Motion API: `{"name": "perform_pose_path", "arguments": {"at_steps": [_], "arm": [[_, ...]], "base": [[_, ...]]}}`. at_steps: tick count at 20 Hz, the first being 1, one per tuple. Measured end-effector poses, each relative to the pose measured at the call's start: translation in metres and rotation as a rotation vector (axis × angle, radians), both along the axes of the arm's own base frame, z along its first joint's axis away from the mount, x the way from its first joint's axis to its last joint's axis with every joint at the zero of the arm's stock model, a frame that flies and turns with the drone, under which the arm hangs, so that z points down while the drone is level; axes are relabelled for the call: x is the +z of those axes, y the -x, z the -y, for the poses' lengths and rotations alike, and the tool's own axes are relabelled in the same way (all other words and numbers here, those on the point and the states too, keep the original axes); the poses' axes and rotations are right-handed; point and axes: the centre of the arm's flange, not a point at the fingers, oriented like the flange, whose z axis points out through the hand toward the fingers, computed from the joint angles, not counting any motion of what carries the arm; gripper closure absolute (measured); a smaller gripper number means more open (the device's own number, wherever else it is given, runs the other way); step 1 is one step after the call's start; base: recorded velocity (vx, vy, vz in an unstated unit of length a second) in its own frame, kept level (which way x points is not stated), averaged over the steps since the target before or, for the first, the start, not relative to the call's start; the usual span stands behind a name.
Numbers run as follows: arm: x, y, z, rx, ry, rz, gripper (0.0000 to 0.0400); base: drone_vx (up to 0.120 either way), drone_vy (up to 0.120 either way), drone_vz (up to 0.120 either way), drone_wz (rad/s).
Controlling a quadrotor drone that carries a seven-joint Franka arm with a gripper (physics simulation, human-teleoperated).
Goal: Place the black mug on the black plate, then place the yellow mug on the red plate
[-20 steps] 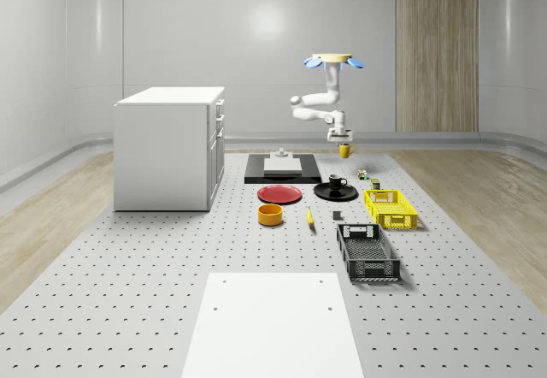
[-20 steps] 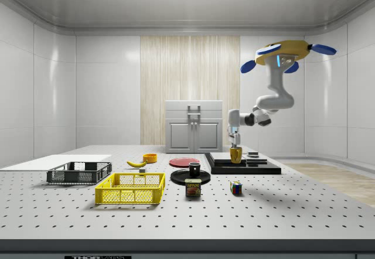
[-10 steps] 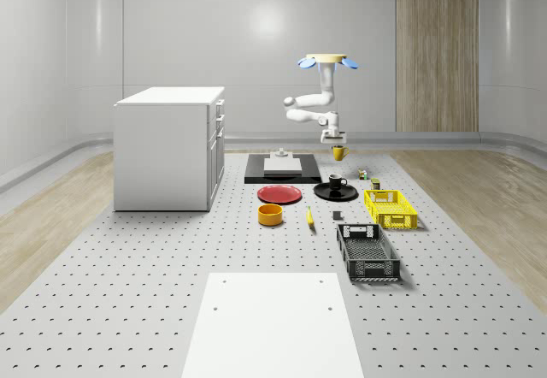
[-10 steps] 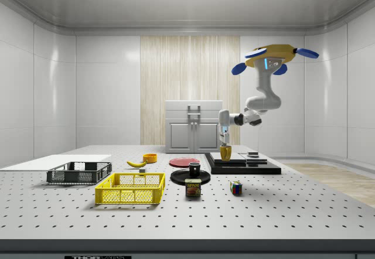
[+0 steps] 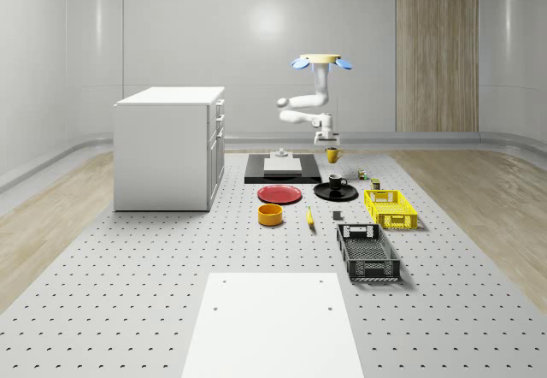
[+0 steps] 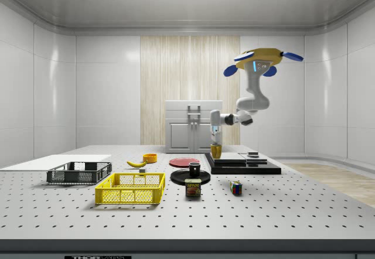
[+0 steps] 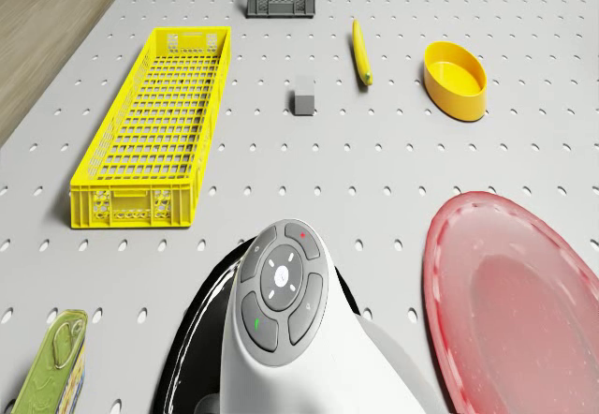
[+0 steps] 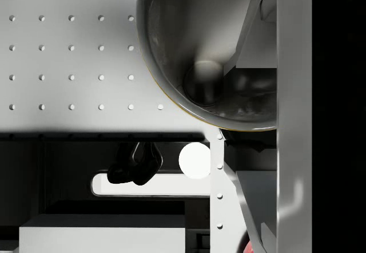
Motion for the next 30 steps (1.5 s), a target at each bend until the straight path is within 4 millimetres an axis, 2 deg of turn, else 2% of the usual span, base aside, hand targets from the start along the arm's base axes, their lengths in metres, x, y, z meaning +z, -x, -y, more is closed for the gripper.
{"name": "perform_pose_path", "arguments": {"at_steps": [30], "arm": [[0.0, 0.0, 0.0, 0.0, 0.0, 0.0, 0.029]], "base": [[0.12, -0.12, 0.0, 0.0]]}}
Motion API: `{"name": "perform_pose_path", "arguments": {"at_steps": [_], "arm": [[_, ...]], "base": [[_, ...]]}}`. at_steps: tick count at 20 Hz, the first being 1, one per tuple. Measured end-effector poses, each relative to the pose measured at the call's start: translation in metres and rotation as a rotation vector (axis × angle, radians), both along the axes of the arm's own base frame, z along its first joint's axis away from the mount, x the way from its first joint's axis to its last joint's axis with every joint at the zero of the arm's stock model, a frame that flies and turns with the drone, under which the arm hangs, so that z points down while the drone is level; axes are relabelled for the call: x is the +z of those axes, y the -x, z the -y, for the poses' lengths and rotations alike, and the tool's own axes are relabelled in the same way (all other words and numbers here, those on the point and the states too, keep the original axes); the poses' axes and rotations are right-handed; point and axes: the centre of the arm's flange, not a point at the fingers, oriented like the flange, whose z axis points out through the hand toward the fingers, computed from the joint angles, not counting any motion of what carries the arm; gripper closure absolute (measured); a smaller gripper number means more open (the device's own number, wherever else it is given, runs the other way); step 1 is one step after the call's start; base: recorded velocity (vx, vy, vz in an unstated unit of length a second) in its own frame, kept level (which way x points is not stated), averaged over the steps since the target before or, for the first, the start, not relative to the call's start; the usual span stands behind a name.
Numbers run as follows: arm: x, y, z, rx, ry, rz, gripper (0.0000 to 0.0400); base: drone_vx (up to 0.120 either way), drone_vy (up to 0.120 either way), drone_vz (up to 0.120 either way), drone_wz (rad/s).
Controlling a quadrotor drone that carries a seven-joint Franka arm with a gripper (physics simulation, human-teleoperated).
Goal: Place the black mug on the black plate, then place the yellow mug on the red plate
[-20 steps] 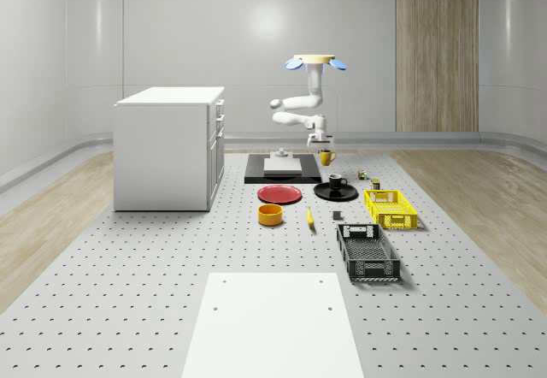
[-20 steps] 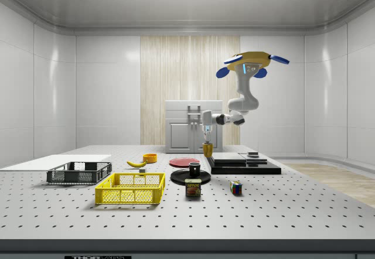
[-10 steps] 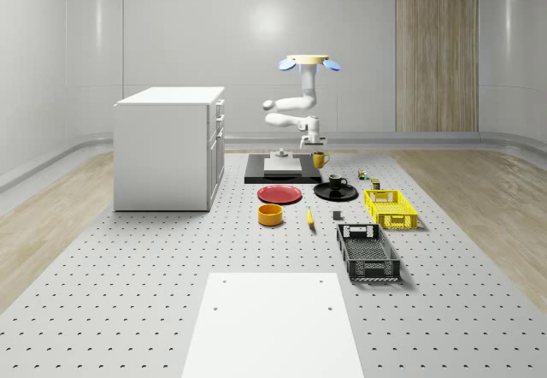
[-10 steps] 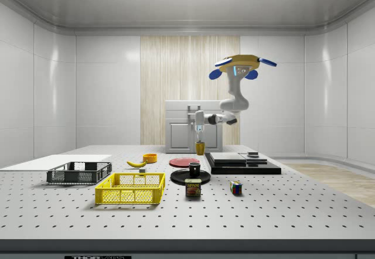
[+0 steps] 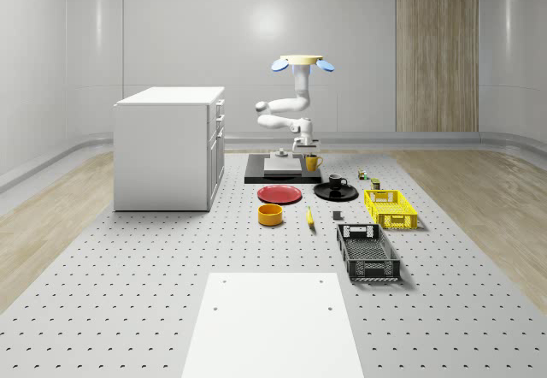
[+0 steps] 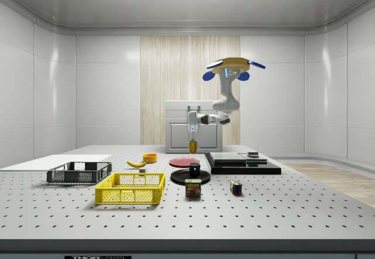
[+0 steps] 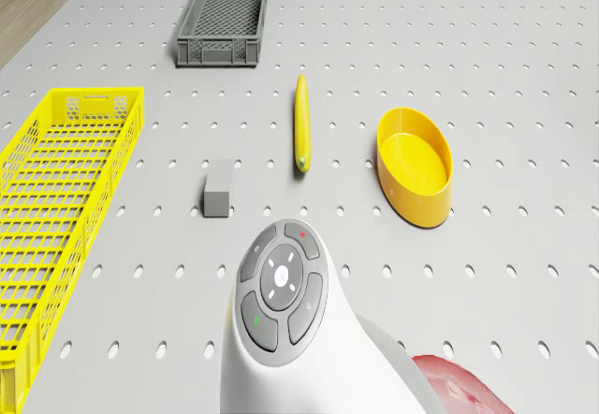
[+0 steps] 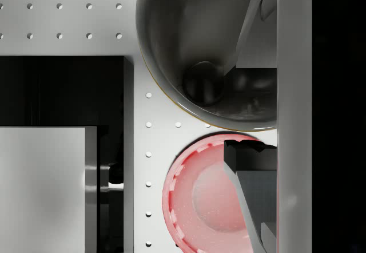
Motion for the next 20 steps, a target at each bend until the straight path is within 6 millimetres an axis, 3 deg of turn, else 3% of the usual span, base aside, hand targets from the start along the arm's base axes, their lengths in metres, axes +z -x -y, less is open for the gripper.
{"name": "perform_pose_path", "arguments": {"at_steps": [13, 20], "arm": [[0.0, 0.0, 0.0, 0.0, 0.0, 0.0, 0.029], [0.0, 0.0, 0.0, 0.0, 0.0, 0.0, 0.029]], "base": [[0.12, -0.12, 0.0, 0.0], [0.011, -0.12, -0.029, 0.0]]}}
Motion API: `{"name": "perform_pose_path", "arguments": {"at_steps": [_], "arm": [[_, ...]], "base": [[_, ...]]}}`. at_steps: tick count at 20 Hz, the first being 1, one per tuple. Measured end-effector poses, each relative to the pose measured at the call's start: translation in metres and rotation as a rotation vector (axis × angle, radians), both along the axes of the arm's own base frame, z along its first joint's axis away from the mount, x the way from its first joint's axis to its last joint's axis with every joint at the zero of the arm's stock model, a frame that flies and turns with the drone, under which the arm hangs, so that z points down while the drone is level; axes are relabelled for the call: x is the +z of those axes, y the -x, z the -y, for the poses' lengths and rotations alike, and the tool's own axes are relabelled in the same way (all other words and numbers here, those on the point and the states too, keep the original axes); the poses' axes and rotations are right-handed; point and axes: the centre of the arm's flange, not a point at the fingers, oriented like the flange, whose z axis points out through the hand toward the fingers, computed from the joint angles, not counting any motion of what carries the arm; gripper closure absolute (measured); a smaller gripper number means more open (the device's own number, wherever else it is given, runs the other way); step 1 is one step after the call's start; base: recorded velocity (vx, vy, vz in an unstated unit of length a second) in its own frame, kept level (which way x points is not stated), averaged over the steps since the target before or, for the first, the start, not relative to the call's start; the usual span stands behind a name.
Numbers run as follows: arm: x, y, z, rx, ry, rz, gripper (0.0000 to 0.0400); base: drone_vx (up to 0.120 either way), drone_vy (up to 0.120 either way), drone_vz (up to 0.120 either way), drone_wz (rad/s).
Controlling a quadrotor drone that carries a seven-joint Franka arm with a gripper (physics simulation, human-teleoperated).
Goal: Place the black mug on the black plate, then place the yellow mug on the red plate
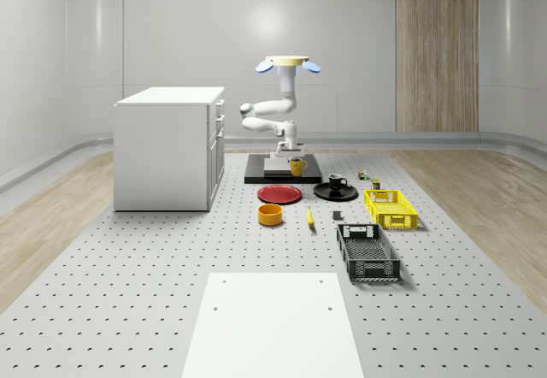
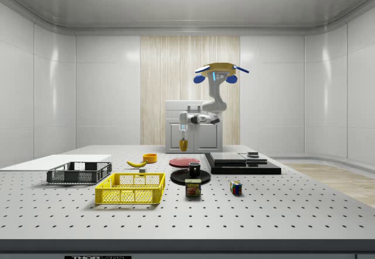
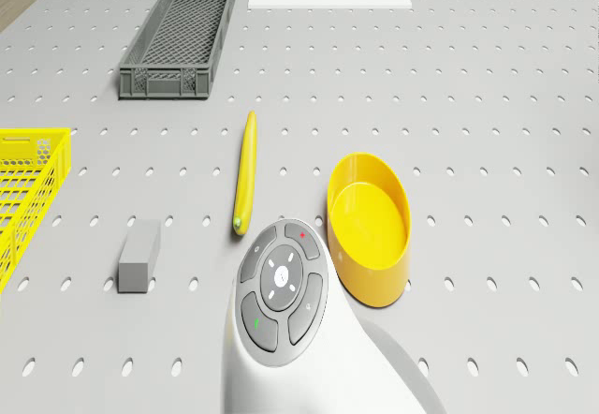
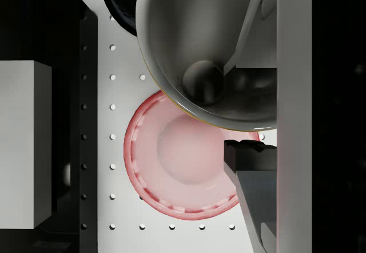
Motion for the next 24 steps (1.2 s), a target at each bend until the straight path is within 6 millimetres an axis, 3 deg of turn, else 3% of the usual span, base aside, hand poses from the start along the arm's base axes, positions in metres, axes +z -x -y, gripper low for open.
{"name": "perform_pose_path", "arguments": {"at_steps": [9, 13, 24], "arm": [[0.0, 0.0, 0.0, 0.0, 0.0, 0.0, 0.029], [0.0, 0.0, -0.003, 0.0, 0.0, 0.0, 0.029], [0.001, 0.0, -0.039, 0.0, 0.0, 0.0, 0.029]], "base": [[0.0, -0.12, -0.102, 0.0], [0.0, -0.01, 0.0, 0.0], [0.0, 0.0, 0.0, 0.0]]}}
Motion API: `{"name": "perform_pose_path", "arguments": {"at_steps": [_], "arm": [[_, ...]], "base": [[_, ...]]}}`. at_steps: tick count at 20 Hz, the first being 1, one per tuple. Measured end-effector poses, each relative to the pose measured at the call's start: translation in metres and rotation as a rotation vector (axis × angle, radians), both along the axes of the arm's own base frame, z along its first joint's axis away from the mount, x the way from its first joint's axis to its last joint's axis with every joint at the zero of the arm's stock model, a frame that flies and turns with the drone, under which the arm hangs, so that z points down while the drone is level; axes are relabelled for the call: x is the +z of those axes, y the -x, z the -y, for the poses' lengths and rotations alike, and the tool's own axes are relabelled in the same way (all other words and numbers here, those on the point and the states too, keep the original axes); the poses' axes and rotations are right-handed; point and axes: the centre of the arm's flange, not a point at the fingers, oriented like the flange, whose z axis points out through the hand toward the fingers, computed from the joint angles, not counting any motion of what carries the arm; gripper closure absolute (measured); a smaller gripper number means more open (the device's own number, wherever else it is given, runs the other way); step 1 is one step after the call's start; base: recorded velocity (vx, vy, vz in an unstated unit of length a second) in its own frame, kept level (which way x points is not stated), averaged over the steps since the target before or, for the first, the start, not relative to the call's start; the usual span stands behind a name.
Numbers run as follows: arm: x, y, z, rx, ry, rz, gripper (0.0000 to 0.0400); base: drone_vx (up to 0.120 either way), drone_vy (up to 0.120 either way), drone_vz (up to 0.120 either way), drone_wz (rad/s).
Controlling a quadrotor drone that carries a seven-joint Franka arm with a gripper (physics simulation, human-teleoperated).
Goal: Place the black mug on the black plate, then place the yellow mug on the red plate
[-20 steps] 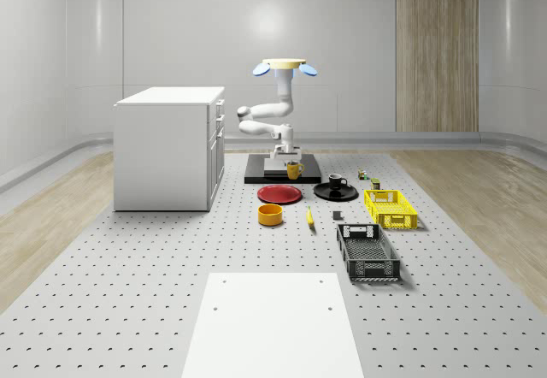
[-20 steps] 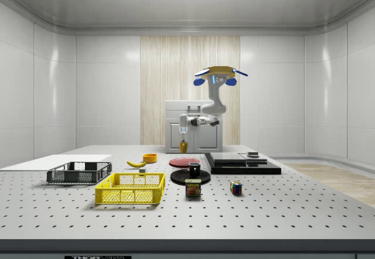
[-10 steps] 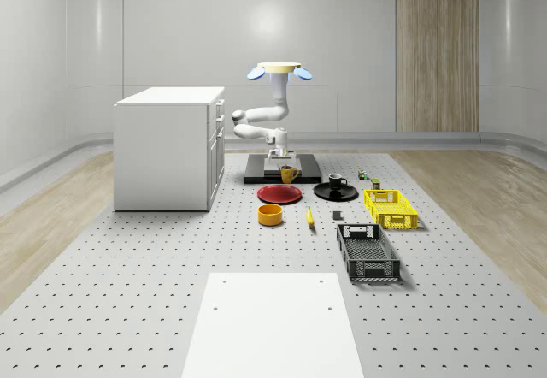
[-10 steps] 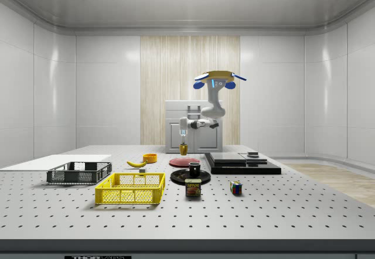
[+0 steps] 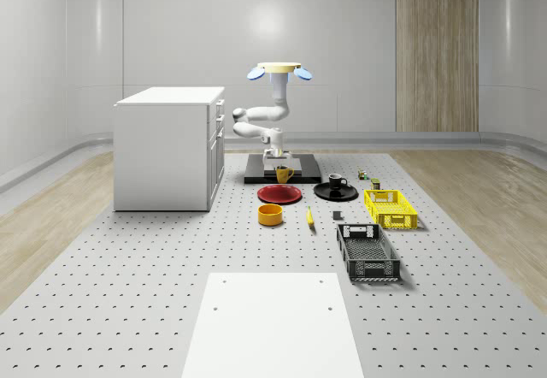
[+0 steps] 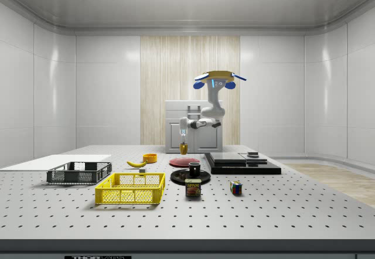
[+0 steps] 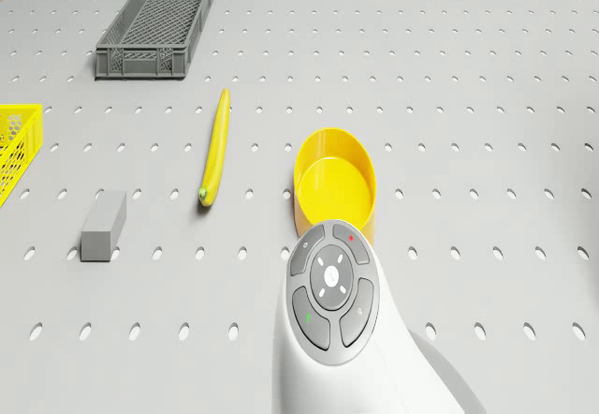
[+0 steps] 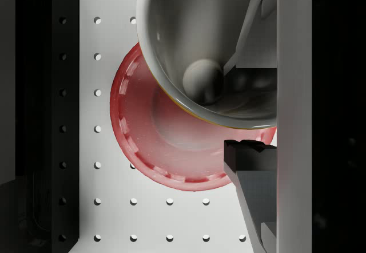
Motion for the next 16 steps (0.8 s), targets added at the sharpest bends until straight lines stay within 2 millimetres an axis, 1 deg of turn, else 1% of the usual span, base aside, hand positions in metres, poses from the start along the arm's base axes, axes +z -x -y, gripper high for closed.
{"name": "perform_pose_path", "arguments": {"at_steps": [6, 16], "arm": [[0.019, 0.0, -0.006, 0.0, 0.0, 0.0, 0.029], [0.055, 0.0, -0.009, 0.0, 0.0, 0.0, 0.029]], "base": [[0.0, 0.0, 0.0, 0.0], [0.0, 0.0, 0.0, 0.0]]}}
